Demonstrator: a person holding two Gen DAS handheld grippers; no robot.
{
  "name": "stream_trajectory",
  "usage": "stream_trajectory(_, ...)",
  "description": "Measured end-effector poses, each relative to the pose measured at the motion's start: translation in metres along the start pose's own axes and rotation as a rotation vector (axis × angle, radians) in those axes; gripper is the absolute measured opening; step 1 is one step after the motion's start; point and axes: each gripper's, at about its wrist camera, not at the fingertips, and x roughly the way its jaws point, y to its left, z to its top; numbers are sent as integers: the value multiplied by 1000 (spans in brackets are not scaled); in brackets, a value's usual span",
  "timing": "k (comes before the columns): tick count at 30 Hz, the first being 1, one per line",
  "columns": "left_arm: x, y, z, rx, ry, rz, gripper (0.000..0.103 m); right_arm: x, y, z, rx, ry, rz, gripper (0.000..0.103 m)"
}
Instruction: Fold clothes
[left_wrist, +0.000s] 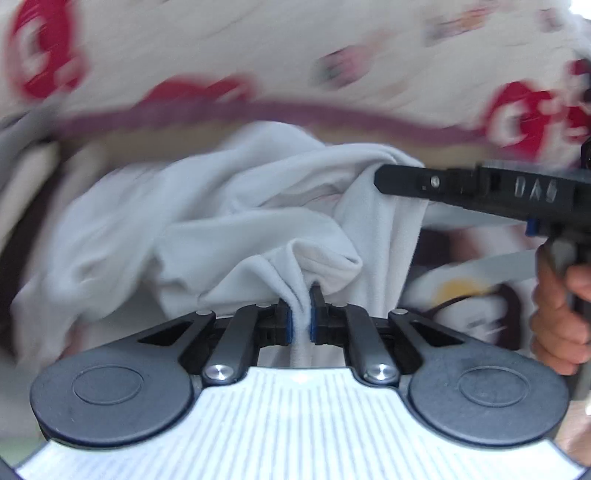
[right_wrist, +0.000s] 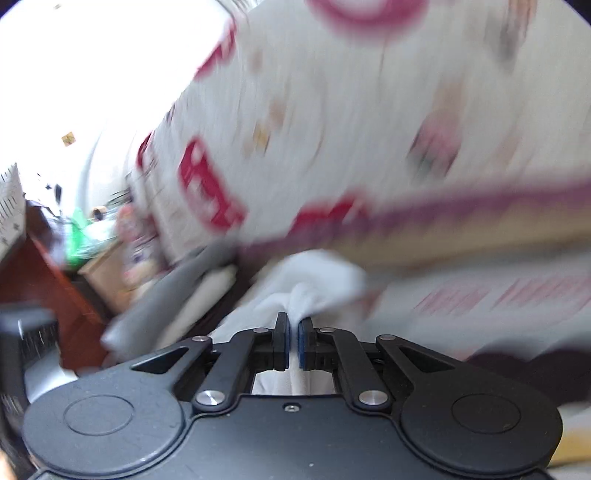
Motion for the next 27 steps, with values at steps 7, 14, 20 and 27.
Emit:
stream_trajectory(7, -11, -101, 70, 231, -109, -305, 6, -119, -44, 73, -52, -150, -394, 6)
stream_trajectory(14, 26, -186, -3, 544, -50, -185, 44, -166, -165, 62, 166, -82, -819, 7)
stream_trajectory(20, 56, -106, -24, 386, 10, 43, 64, -157, -212, 22, 225, 68, -902, 8)
stream_trajectory(27, 96, 10, -39, -97, 124, 50, 65, -179, -256, 31, 335, -34, -1095, 9)
